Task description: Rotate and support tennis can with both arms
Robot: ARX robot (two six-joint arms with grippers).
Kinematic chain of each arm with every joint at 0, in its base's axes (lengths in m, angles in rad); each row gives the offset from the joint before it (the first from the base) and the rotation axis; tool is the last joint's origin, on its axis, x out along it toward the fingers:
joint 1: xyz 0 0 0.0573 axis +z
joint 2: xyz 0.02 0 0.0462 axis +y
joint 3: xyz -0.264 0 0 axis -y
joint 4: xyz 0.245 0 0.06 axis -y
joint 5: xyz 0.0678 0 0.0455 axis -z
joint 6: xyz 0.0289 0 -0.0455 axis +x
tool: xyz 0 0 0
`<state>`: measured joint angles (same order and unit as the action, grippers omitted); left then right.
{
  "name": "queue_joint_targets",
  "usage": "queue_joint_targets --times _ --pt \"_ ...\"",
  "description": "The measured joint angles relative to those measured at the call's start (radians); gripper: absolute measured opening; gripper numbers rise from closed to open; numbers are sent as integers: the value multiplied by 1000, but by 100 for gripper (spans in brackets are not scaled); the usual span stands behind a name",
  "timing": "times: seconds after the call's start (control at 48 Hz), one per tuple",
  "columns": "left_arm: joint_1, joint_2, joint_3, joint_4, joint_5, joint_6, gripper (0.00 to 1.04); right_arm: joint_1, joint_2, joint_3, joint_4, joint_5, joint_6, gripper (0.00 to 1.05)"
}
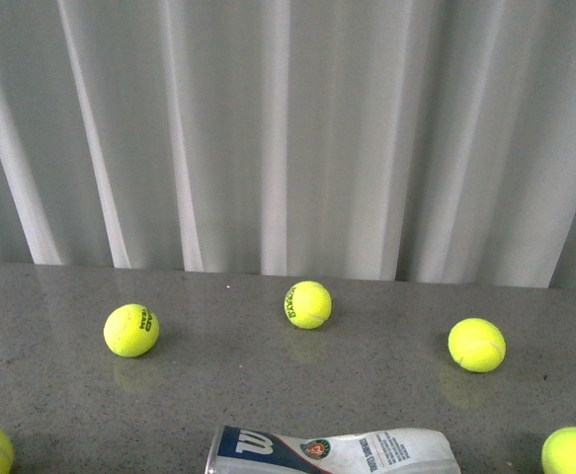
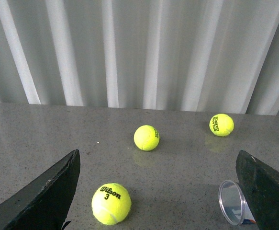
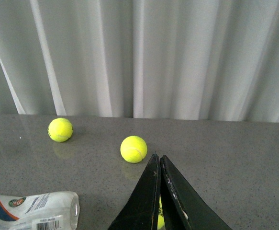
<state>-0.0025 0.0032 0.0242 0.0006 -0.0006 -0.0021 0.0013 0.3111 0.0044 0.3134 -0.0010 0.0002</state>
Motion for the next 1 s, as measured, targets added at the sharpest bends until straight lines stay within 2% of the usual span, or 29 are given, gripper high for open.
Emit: queue_joint_targets --times 0.521,0.625,0.896,0.938,1.0 --pt "0 0 0 0 0 0 98 0 -137 0 -135 0 0 3" --pt "0 0 0 0 0 0 98 0 -258 0 -294 0 0 3" --pt "0 -1 0 0 0 0 98 0 -306 0 -312 0 0 3" --pt "0 -1 0 0 0 0 98 0 -306 0 -312 0 -1 5" --pt "0 -1 0 0 0 0 98 0 -306 0 -312 0 -1 15"
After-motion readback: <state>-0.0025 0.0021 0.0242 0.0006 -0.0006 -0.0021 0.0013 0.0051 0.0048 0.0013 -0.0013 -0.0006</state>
